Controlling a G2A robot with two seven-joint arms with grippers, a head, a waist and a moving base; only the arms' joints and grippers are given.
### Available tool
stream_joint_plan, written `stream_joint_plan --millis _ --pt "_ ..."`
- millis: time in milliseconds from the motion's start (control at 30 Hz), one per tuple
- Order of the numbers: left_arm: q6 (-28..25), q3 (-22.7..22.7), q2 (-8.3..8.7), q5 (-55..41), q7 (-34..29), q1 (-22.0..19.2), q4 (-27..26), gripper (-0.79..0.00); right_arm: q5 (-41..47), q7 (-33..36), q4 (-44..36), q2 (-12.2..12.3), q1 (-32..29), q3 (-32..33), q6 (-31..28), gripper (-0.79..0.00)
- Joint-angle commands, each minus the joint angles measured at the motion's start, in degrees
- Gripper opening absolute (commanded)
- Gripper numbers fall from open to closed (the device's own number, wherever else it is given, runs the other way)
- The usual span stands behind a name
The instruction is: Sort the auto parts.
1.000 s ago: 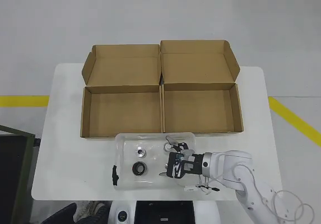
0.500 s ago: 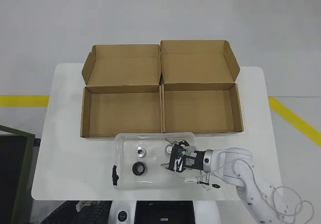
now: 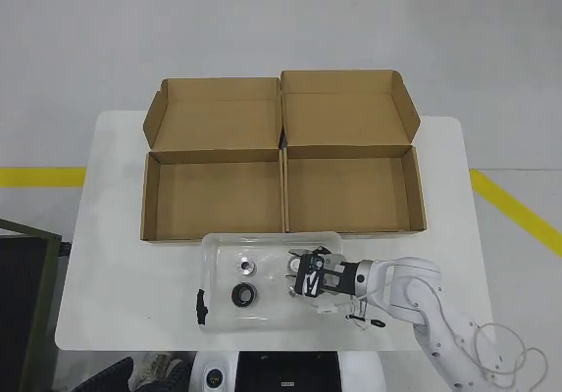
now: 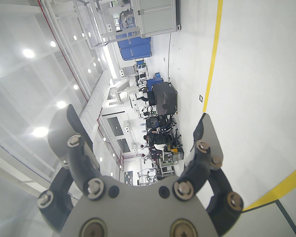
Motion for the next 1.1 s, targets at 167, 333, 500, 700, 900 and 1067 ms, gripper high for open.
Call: stream_joint_plan --millis 167,333,500,700,900,1067 --pt "0.00 0.00 0.00 0.00 0.00 0.00 0.00 0.000 0.17 -0.80 -2.35 0.41 -0.57 0.64 -0.28 -0.785" --pt "0.00 0.00 0.00 0.00 0.00 0.00 0.00 0.000 1.93 -3.99 -5.65 0.78 -1.65 1.93 -1.03 -0.785" --pt "0.00 0.00 0.00 0.00 0.00 0.00 0.00 0.000 5.61 -10.05 -7.62 1.06 -2.92 3.98 -0.89 -0.785" --pt "0.00 0.00 0.00 0.00 0.00 0.00 0.00 0.000 12.35 -18.38 -6.84 1.20 -4.43 6.55 -0.41 -0.785" --pt "0.00 0.00 0.00 0.00 0.00 0.00 0.00 0.000 17.78 -25.64 -5.45 1.34 -6.34 9.55 0.72 -0.785" --pt "0.00 0.00 0.00 0.00 0.00 0.00 0.00 0.000 21.61 -29.93 -4.45 1.38 -7.28 11.36 0.92 -0.785"
